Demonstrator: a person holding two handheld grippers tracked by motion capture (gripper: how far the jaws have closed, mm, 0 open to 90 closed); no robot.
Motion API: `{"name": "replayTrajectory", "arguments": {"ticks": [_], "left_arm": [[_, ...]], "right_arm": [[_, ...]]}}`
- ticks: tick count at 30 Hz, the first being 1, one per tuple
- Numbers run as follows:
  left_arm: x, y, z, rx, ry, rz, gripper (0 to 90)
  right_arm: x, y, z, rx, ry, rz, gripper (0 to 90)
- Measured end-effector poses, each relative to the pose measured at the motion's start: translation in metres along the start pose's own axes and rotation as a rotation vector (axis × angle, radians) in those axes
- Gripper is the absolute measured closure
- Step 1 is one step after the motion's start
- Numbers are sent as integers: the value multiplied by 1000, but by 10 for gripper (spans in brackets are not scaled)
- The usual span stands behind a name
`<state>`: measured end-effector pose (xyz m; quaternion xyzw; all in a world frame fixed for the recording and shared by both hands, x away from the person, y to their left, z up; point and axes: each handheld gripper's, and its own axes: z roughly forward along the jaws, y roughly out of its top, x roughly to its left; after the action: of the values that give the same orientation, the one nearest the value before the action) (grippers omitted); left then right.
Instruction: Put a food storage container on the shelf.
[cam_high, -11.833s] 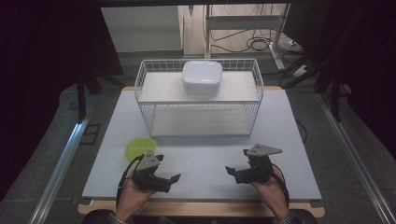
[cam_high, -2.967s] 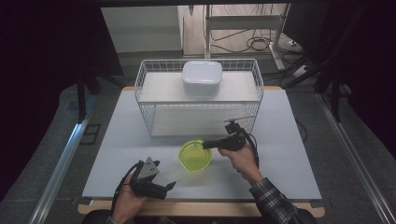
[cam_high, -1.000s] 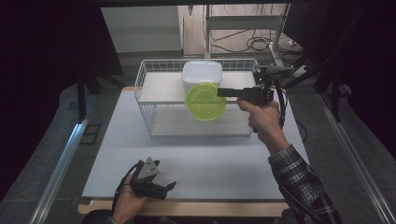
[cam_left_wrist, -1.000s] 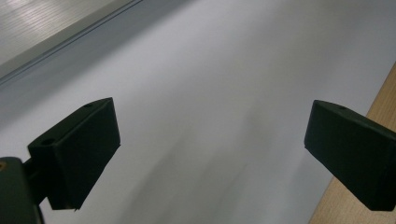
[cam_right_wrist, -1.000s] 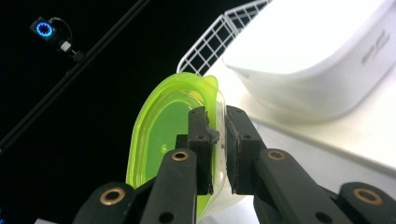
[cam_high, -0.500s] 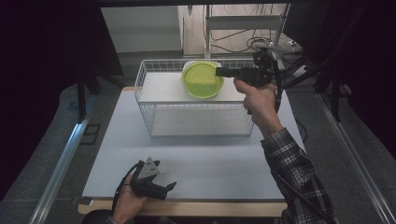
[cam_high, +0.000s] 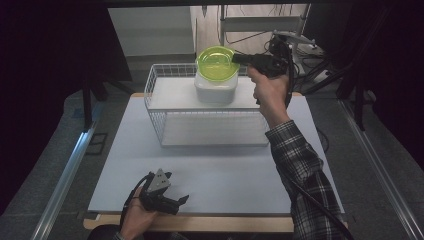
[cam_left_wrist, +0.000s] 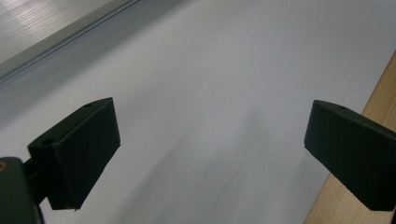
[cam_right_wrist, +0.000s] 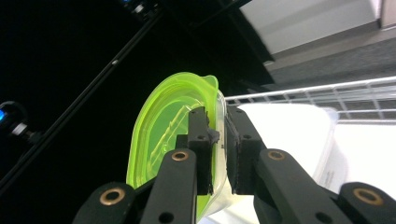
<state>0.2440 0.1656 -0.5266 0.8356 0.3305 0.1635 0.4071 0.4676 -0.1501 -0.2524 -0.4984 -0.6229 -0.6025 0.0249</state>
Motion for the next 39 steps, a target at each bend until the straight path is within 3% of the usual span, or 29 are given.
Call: {"name": "replayTrajectory", "arguments": {"ticks": [8, 17, 24, 31, 39], "left_arm": [[0, 0, 0, -2, -3, -2, 31], [0, 0, 0, 2, -6, 3, 32], [-1, 0, 0, 4, -5, 8, 32], [-1, 0, 1, 8, -7, 10, 32], [-1, 0, 1, 9, -7, 11, 32]], "right_arm": [[-5, 3, 16, -18, -61, 31, 818], [-13, 4, 23, -31, -67, 63, 812], [-14, 6, 27, -13, -95, 52, 720], [-19, 5, 28, -10, -89, 71, 721], [-20, 6, 30, 14, -73, 49, 607]]}}
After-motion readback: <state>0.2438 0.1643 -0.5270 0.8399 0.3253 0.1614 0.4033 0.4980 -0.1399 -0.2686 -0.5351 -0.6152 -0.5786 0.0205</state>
